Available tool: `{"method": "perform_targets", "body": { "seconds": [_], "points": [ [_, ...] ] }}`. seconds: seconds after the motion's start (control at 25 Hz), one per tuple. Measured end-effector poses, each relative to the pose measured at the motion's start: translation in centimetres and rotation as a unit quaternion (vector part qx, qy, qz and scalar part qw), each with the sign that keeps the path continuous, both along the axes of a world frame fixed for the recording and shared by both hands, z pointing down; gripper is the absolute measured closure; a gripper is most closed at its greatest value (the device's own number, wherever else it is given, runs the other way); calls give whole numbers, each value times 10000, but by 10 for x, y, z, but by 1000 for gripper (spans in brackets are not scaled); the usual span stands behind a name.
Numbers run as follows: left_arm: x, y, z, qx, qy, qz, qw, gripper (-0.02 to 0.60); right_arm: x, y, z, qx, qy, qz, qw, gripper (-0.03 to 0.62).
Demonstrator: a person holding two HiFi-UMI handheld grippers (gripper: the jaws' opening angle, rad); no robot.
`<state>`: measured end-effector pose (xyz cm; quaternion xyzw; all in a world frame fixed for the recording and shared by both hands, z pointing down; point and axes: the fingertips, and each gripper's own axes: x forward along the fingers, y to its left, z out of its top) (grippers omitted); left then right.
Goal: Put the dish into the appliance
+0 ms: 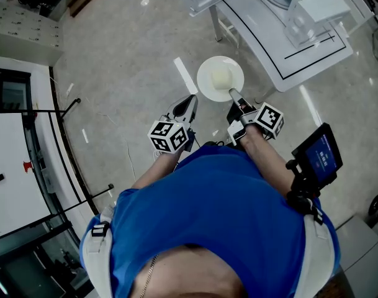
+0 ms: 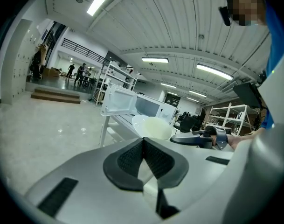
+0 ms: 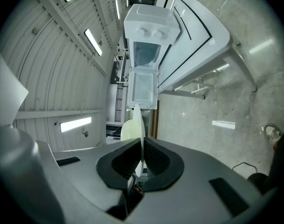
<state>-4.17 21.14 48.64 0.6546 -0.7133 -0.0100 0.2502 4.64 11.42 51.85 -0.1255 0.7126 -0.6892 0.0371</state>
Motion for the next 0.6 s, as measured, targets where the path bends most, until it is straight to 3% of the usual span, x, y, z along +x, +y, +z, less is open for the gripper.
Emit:
{"method": "perform_targets", "body": {
  "seconds": [0.36, 0.6],
  "points": [
    [-6, -16, -14, 62, -39, 56, 10000, 576, -7, -14, -10, 11, -71, 98, 9999, 585],
    [-27, -55, 3, 6, 0, 66, 10000, 575, -18, -55, 12, -100, -4, 240, 9997, 585]
  ]
}}
